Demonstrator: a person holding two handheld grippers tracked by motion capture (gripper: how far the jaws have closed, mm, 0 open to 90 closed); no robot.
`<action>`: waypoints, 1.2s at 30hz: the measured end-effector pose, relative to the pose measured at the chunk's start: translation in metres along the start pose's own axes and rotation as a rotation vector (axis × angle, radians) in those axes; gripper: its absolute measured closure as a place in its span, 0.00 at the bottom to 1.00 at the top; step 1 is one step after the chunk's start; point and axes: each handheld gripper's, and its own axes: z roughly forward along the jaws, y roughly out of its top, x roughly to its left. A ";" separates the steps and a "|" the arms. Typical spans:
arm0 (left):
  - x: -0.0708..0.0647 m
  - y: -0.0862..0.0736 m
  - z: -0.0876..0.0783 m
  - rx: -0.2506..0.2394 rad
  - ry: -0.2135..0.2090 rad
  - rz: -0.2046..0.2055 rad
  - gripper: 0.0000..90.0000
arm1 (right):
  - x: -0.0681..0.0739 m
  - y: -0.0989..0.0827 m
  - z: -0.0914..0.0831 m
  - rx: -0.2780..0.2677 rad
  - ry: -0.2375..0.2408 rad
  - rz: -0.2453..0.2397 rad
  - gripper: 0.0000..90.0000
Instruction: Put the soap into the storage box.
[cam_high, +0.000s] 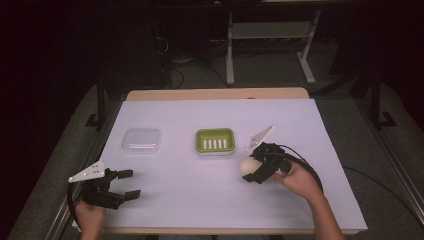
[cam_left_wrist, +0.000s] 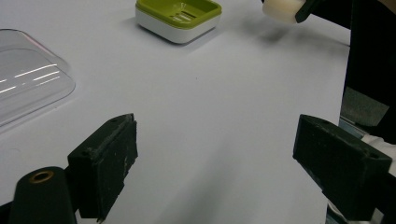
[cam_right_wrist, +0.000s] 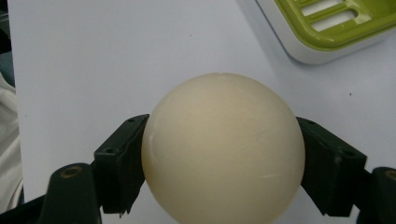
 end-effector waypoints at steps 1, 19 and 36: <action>0.000 0.000 0.000 -0.002 0.000 0.001 0.15 | -0.001 0.001 0.000 -0.004 0.002 0.003 0.26; 0.000 0.000 -0.001 -0.004 0.007 -0.017 0.15 | -0.005 0.024 0.004 0.006 0.020 -0.036 0.26; 0.001 0.000 -0.001 -0.008 0.008 -0.017 0.15 | -0.012 0.042 0.005 -0.003 0.033 -0.046 0.26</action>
